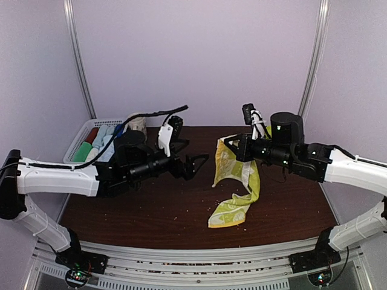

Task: Roll the towels
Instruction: Pass from the right arm to the left

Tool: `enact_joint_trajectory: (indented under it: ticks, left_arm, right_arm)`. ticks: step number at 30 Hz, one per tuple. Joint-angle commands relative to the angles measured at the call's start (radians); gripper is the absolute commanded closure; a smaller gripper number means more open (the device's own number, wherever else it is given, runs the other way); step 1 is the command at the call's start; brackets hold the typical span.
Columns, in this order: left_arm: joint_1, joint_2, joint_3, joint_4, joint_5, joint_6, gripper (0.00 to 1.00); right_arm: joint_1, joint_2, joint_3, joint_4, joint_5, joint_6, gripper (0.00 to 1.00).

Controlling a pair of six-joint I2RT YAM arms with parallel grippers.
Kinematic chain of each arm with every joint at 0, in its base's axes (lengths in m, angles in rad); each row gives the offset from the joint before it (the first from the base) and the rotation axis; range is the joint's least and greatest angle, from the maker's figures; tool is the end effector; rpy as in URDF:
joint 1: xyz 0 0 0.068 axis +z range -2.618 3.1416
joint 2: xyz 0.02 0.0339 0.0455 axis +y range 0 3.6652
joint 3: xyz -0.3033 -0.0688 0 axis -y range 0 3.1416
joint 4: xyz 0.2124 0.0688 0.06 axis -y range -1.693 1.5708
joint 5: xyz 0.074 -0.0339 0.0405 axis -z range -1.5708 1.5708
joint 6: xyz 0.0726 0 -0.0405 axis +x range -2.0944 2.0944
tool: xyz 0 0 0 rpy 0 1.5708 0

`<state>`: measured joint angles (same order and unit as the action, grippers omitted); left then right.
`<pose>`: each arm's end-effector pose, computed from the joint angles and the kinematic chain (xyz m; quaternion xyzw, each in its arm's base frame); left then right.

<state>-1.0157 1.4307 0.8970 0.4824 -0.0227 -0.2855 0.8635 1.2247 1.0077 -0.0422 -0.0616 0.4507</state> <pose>0.1792 -0.2859 0.3499 0.2515 0.6800 -0.4106 0.5530 0.1779 0.2150 0.3741 -0.1807 0.7715 0.3916 0.4677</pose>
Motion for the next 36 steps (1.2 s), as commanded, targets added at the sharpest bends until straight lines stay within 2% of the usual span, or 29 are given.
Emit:
enact_joint_trajectory:
  ticks: [1,11,16,20,26,29,33,36]
  left_arm:
    - [-0.008,0.027,0.095,-0.076,0.005,0.18,0.02]
    - [-0.024,0.089,0.186,-0.28,0.044,0.414,0.03]
    - [-0.026,0.084,0.194,-0.307,0.069,0.451,0.06]
    - [-0.026,0.1,0.218,-0.31,0.062,0.455,0.13]
    - [-0.026,0.127,0.253,-0.327,0.056,0.477,0.41]
    - [-0.027,0.139,0.269,-0.343,0.08,0.491,0.64]
    - [-0.03,0.148,0.274,-0.361,0.086,0.507,1.0]
    - [-0.033,0.143,0.273,-0.367,0.065,0.506,1.0]
  right_arm:
    - [0.032,0.034,-0.015,0.059,-0.117,0.05,1.0]
    - [0.047,0.05,-0.019,0.104,-0.22,0.094,1.0]
    - [0.047,0.059,-0.015,0.11,-0.27,0.106,1.0]
    - [0.05,0.073,-0.014,0.111,-0.304,0.111,1.0]
    - [0.06,0.087,-0.006,0.105,-0.324,0.112,1.0]
    - [0.062,0.097,0.001,0.107,-0.345,0.114,1.0]
    - [0.063,0.102,0.007,0.112,-0.366,0.117,1.0]
    - [0.062,0.1,0.014,0.098,-0.37,0.109,0.98]
